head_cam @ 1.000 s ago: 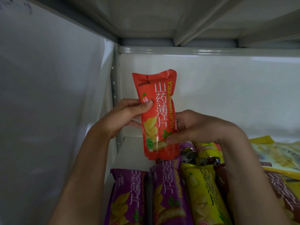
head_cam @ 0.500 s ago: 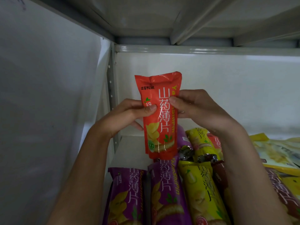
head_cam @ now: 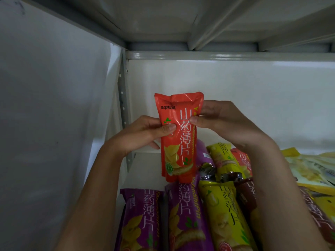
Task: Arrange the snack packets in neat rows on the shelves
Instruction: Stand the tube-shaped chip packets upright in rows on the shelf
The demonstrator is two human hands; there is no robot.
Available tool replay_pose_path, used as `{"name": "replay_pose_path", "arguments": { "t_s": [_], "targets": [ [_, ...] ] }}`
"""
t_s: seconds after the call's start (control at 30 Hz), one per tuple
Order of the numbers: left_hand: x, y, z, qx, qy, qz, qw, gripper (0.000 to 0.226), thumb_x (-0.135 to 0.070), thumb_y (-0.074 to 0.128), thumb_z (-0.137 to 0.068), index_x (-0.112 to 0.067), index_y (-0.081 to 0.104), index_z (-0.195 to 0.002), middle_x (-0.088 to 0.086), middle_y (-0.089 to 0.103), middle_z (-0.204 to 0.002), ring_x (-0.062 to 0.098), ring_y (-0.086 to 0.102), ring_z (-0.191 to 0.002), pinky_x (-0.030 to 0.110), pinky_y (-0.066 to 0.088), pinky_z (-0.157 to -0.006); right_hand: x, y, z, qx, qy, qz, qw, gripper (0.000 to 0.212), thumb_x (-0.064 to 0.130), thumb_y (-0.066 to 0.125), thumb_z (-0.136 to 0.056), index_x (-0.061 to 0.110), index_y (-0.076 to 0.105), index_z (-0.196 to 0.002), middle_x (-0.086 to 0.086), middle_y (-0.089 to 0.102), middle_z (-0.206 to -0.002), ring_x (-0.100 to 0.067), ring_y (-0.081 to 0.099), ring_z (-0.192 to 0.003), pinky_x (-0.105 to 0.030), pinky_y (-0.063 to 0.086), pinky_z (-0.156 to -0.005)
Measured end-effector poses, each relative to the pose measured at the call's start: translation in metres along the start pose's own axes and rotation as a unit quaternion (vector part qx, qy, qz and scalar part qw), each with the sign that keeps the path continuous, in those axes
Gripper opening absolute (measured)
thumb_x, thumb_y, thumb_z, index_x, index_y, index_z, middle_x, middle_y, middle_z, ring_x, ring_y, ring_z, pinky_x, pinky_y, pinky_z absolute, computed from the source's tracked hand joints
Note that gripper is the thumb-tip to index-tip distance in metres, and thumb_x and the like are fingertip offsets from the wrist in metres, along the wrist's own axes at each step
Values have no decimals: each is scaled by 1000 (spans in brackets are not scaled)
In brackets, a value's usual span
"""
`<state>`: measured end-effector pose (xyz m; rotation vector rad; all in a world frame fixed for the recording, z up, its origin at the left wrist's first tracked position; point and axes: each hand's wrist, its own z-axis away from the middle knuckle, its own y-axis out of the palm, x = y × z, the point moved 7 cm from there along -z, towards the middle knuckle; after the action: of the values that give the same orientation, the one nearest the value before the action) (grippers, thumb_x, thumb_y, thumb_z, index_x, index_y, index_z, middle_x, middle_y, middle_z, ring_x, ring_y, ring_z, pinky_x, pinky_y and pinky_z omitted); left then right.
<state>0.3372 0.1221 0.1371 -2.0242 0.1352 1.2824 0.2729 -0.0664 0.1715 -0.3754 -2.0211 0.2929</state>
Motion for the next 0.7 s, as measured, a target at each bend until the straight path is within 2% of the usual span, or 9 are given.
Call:
{"name": "replay_pose_path", "arguments": {
  "t_s": [0.17,0.33,0.5,0.6,0.7],
  "targets": [
    [2,-1,-1,1,-4,-7,1000,51,-54,63,-87,-25,73,-128,-7,79,-117,13,76,-105,40,63,-92,-1,2,-1,1,4,3,1000,30,9,73,-94,17,74,-123,6,79,-114,-9,74,-106,-18,58,-90],
    [2,0,0,-2,-3,-2,1000,54,-56,63,-85,-25,72,-129,-6,79,-117,13,76,-106,43,62,-94,-3,4,0,7,14,13,1000,31,14,72,-97,23,72,-126,7,79,-115,-5,73,-109,-16,55,-89],
    [2,0,-1,-3,1,22,1000,50,-51,64,-89,-24,71,-131,-4,79,-118,16,75,-108,46,59,-101,-5,-1,-1,-20,19,-3,1000,31,10,74,-94,16,71,-124,-1,81,-105,-10,76,-101,-16,58,-87],
    [2,1,0,-9,10,36,999,45,-43,66,-89,-20,74,-127,-2,80,-115,18,77,-106,44,60,-99,-7,-2,-2,-34,22,-6,999,30,8,77,-91,14,72,-120,-4,81,-101,-13,77,-97,-17,59,-82],
    [2,-3,1,-24,17,32,999,44,-42,67,-87,-16,76,-122,0,80,-112,19,78,-103,47,61,-97,-7,0,-1,-12,25,-12,1000,31,19,77,-91,15,73,-122,-1,80,-109,-11,75,-104,-22,56,-92]
  ]
}}
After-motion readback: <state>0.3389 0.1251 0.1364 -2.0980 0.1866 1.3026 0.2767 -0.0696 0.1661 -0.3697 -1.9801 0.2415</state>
